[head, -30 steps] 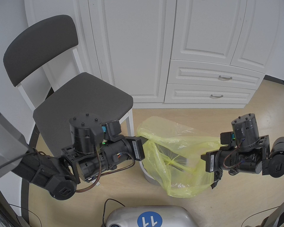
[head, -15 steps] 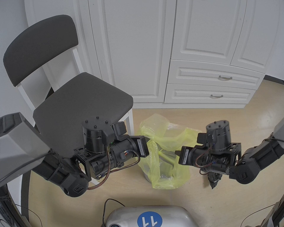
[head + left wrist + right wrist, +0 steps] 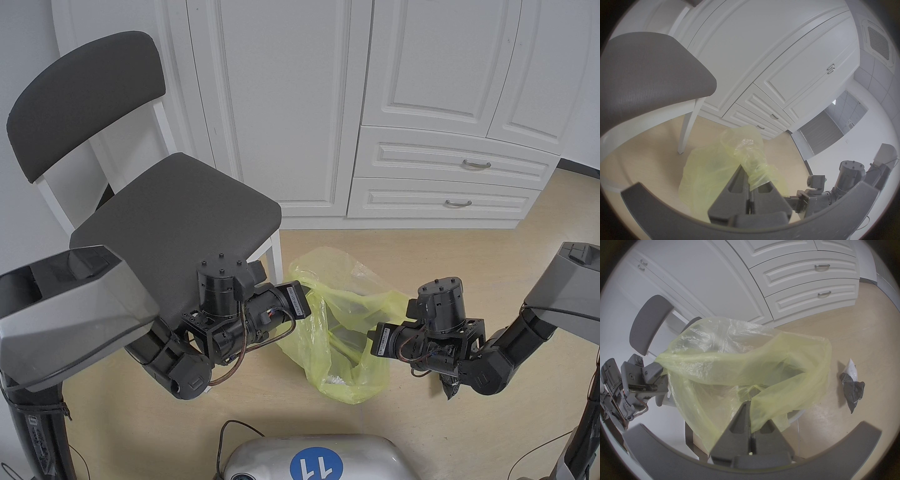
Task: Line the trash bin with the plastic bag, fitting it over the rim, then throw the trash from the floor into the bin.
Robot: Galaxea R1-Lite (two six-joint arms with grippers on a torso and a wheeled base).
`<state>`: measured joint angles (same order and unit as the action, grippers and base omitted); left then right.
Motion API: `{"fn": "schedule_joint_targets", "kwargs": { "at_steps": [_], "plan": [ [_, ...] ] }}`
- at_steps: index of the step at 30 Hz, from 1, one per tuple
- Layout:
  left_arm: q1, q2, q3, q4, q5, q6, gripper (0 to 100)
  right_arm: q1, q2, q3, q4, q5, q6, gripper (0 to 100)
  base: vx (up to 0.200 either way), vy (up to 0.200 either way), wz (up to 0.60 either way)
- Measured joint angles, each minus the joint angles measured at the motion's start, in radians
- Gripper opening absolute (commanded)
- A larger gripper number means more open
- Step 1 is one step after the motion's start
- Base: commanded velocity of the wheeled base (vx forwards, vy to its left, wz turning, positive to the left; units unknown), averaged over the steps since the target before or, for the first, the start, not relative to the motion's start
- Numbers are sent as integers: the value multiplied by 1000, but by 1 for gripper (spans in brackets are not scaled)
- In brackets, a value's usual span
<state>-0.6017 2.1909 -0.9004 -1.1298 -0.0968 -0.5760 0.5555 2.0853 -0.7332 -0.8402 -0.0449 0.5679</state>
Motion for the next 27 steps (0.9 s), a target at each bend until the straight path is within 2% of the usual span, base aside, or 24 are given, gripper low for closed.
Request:
{"fn": "schedule_joint_targets", "kwargs": {
  "at_steps": [16, 27],
  "plan": [
    [-8, 23, -20, -16, 0, -4, 0, -37, -59, 21, 15, -1, -12, 0, 0, 0, 0],
    [-11, 69, -35, -59, 1, -4, 0, -41, -8, 14, -1, -1, -13, 0, 0, 0, 0]
  ]
}}
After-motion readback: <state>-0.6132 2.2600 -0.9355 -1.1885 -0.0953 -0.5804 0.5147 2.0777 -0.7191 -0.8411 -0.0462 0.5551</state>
